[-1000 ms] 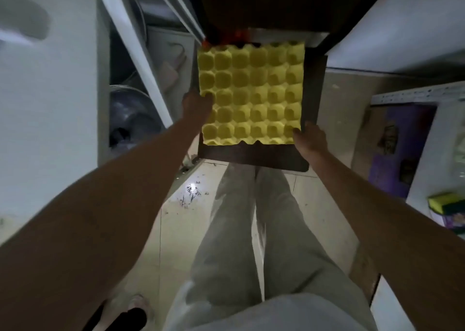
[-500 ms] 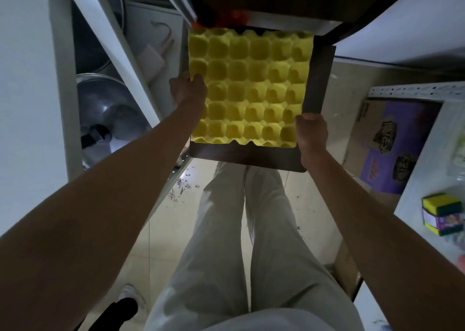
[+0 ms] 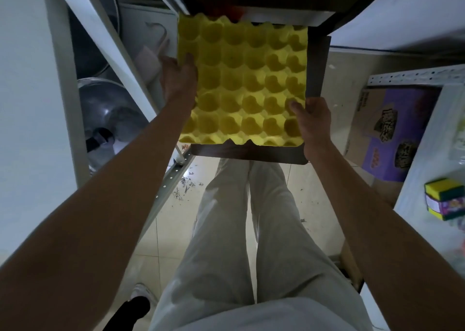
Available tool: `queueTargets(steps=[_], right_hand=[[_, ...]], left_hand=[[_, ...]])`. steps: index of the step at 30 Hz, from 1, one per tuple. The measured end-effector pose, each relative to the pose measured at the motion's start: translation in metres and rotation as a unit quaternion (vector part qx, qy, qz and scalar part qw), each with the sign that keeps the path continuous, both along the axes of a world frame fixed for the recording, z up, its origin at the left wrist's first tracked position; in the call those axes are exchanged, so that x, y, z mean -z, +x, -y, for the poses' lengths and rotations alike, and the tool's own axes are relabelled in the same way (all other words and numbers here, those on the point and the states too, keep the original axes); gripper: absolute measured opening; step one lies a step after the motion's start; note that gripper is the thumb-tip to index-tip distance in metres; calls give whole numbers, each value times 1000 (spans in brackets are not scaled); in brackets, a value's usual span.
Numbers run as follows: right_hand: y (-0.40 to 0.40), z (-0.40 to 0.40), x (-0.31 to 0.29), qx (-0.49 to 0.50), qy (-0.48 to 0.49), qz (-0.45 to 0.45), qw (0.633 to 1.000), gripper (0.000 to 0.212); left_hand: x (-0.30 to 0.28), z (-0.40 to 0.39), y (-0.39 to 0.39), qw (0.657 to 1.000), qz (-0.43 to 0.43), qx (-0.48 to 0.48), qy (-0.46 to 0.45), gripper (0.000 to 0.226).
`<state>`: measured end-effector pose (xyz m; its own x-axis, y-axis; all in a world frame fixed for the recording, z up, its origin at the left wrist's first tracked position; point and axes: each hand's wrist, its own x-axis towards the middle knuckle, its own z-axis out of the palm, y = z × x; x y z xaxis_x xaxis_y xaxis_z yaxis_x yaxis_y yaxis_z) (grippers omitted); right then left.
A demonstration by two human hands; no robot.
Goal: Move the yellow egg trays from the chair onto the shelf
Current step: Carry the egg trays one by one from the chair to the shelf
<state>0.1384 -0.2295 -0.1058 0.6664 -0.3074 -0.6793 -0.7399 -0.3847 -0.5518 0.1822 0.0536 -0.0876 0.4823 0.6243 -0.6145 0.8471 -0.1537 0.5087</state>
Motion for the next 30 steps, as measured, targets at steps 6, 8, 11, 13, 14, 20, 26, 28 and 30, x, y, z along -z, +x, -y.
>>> queueTargets(steps=[6,8,11,13,14,20,26,28,30], right_hand=[[-39,23,-60,94,57,49,993,40],[-58,32,-84,127,52,59,989,37],[-92,51,-126,193,29,83,977,30],[-117,65,-155,244,12,95,965,28],[-131,72,-169,269,1,99,958,29],[-220,111,-245,426,-8,126,896,14],[-321,138,-301,527,10,145,838,13],[-357,150,-317,546,5,155,823,10],[-396,163,-333,561,-1,162,812,18]], left_hand=[[-56,19,-22,996,81,13,-25,27],[-77,30,-27,995,87,30,-38,28],[-105,59,-30,990,77,107,-52,41],[-124,85,-30,980,91,163,-75,41],[-133,100,-30,974,97,185,-85,39],[-191,199,-40,913,94,368,-152,37],[-264,284,-88,818,130,532,-176,27],[-287,314,-119,799,152,556,-173,28],[-308,343,-155,782,173,576,-164,28]])
